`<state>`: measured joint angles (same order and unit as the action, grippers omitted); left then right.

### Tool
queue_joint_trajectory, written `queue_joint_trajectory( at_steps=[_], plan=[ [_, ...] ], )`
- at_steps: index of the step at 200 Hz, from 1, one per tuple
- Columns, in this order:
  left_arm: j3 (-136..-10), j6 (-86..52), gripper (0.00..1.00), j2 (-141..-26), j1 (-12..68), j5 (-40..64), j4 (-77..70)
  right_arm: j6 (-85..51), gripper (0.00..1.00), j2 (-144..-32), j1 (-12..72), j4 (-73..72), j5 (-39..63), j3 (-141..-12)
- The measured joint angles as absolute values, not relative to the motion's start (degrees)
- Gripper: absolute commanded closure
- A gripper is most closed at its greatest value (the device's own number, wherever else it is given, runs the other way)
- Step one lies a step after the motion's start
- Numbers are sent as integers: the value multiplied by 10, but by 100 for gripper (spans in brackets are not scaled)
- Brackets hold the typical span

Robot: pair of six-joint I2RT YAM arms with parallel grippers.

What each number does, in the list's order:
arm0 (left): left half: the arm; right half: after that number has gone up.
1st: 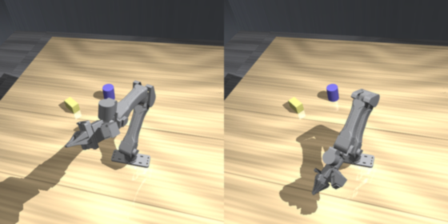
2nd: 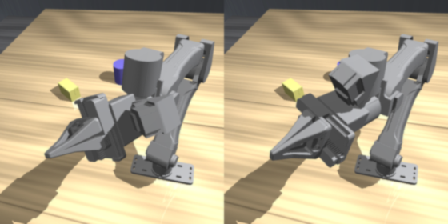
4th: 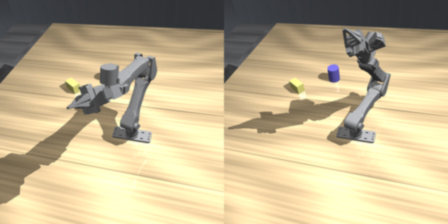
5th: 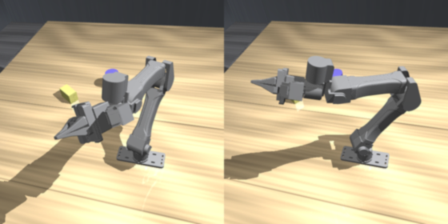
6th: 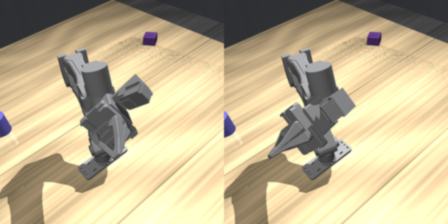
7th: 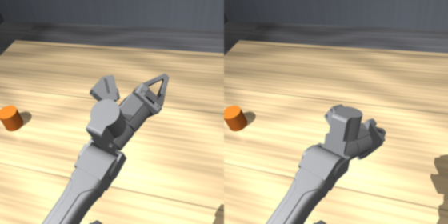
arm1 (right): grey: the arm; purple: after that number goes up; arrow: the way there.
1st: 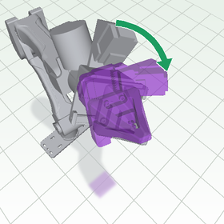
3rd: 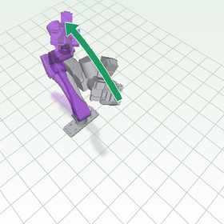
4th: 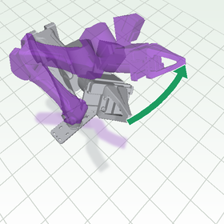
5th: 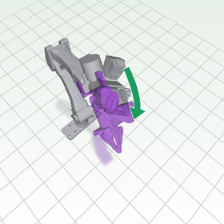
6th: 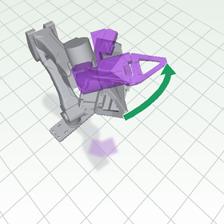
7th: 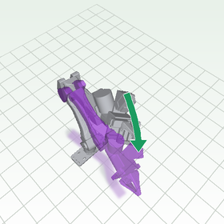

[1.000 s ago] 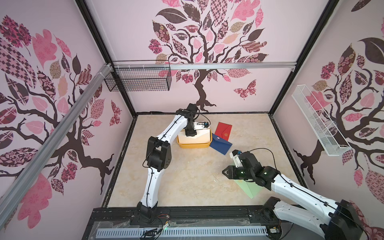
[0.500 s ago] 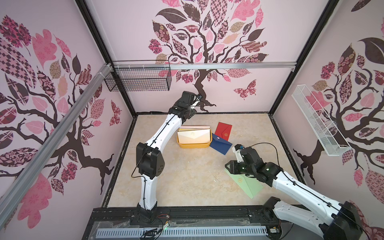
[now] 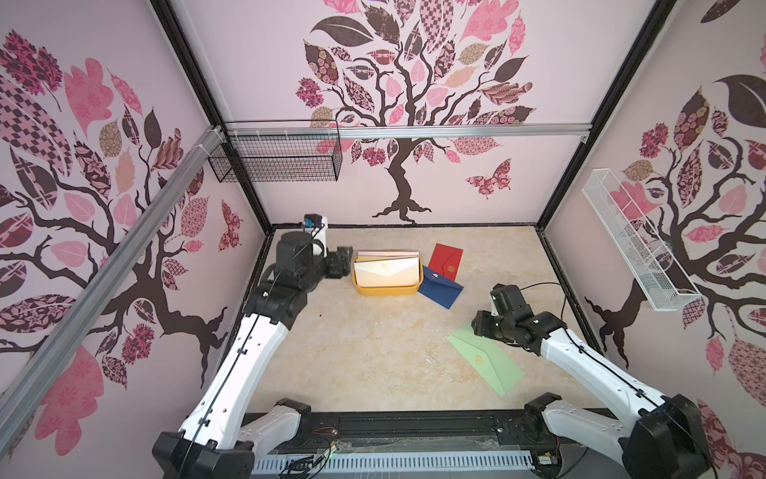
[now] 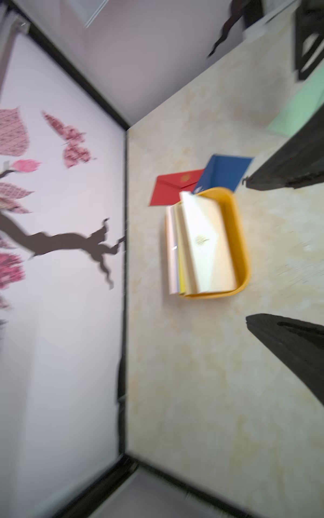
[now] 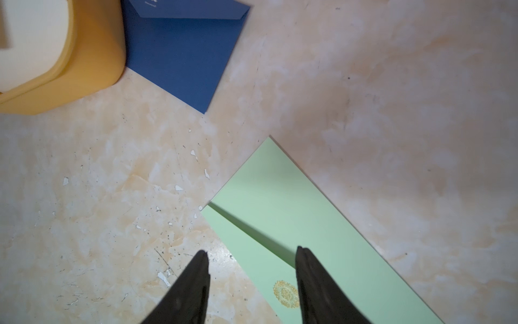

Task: Put the sealed envelopes into the storage box
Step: Pick up the envelope from the center of the board.

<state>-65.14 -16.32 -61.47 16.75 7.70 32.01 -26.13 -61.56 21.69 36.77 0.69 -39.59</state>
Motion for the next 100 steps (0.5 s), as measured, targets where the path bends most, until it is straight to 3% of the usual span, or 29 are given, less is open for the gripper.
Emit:
queue_joint_trajectory(
  at_steps=[50,100],
  plan=[
    [-456,-291,31,-557,297,188,344,-279,46,-619,185,365,35,-320],
    [-382,-356,30,-489,305,205,335,-305,49,-628,185,343,88,-272]
  ],
)
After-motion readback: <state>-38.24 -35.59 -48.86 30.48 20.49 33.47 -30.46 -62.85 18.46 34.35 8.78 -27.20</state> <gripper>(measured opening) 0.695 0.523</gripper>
